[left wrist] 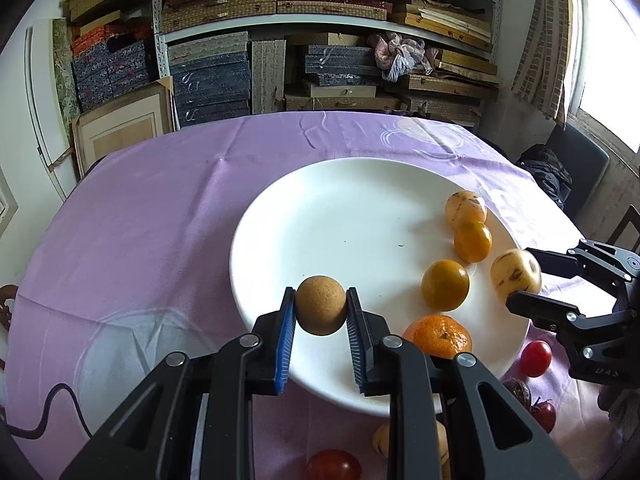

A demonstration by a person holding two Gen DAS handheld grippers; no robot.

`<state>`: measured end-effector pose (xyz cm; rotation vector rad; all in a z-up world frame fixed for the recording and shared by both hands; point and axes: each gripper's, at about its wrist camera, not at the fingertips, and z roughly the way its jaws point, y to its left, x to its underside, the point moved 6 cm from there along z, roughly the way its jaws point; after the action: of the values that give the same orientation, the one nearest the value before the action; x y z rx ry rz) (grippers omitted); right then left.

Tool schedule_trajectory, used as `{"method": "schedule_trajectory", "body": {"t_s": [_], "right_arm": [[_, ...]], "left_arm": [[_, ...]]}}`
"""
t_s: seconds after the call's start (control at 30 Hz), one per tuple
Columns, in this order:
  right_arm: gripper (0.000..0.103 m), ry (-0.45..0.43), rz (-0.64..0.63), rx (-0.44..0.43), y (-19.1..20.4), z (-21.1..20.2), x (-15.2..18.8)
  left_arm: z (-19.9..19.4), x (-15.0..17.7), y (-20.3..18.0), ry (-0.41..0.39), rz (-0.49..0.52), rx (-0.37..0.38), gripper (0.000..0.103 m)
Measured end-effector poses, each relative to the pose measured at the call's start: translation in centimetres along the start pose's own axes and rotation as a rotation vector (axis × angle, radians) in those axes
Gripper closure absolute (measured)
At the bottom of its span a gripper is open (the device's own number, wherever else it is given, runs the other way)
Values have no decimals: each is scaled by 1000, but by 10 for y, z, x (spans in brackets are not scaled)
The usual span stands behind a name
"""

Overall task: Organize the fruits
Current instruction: 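Lower both fruits onto the white plate and open both tools, then withdraw both tools from the plate toward the remaining fruits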

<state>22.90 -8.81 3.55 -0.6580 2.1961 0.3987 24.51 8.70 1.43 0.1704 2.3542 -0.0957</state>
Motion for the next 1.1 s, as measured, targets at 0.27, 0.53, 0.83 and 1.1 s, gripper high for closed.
{"method": "schedule_trajectory", "body": {"t_s": [0.27, 0.53, 0.83, 1.1], "right_arm": [[31, -69, -13, -18, 8, -57, 12], [6, -163, 62, -53, 17, -111, 75], [4, -158, 224, -71, -14, -107, 93], [4, -120, 280, -86, -19, -100, 95]], "left_arm": [[-26, 10, 9, -31, -27, -17, 68], [-80, 67, 24, -90, -50, -93, 21], [-64, 96, 15, -37, 19, -174, 16], [-45, 97, 6, 33, 76, -179, 15]]}}
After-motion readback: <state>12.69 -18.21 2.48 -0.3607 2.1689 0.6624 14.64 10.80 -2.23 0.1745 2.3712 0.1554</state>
